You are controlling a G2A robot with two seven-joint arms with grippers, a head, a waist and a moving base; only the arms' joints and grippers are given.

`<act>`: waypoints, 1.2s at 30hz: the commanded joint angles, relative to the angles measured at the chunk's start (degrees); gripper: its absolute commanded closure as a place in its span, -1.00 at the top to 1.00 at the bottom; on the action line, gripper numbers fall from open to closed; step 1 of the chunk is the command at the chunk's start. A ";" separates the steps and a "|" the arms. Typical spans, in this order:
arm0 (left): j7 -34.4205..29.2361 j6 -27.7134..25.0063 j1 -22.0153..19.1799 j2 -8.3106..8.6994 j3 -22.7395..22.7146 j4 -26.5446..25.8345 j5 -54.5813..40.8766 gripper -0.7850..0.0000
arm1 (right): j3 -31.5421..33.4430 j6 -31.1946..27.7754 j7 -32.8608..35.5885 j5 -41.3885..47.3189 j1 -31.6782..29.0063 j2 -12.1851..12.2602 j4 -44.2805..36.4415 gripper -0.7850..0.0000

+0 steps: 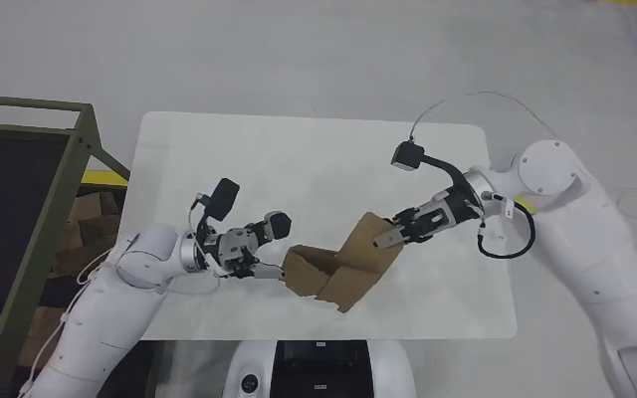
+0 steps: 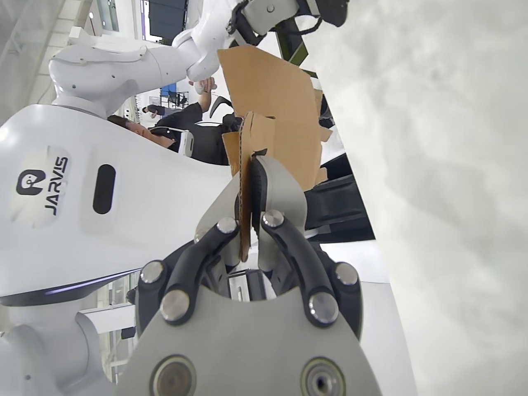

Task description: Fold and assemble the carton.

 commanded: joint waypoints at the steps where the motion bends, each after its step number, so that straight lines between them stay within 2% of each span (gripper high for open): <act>1: -0.03 0.04 -0.22 1.22 1.09 -0.37 0.20 1.00 | -1.76 0.34 0.00 1.80 1.68 0.52 0.32 -1.00; 11: -0.03 0.04 -2.75 5.64 6.87 -2.32 -2.10 1.00 | -11.42 0.86 0.00 6.13 9.53 2.27 2.20 -1.00; 15: -0.03 0.04 -4.04 6.88 9.24 -1.63 -1.87 0.69 | -14.14 0.18 0.00 7.78 11.89 2.41 3.41 -1.00; 16: -0.03 0.04 -4.41 7.13 9.78 -1.61 -2.00 0.41 | -14.64 0.03 0.00 8.15 12.41 2.45 3.75 -1.00; 18: -0.03 0.04 -5.07 7.59 11.02 -1.79 -2.81 -0.01 | -15.65 -0.26 0.00 8.82 13.29 2.52 4.25 -1.00; 20: -0.03 0.04 -5.70 8.03 11.75 -1.68 -3.24 -0.21 | -16.56 -0.56 0.00 9.39 14.05 2.58 4.60 -1.00; 26: -0.03 0.04 -7.33 8.79 14.19 -1.40 -3.18 -0.34 | -18.82 -1.57 0.00 10.62 15.82 2.66 4.99 -1.00; 29: -0.03 0.04 -8.21 8.89 15.33 -1.14 -3.32 -0.67 | -19.69 -2.00 0.00 11.11 16.53 2.61 5.52 -1.00; 30: -0.03 0.04 -8.48 8.90 15.63 -1.08 -3.41 -1.00 | -19.98 -2.18 0.00 11.29 16.73 2.59 5.69 -1.00; 36: -0.02 0.04 -9.45 8.85 16.80 -0.79 -3.46 -1.00 | -20.98 -2.72 0.00 11.51 17.59 2.53 6.71 -1.00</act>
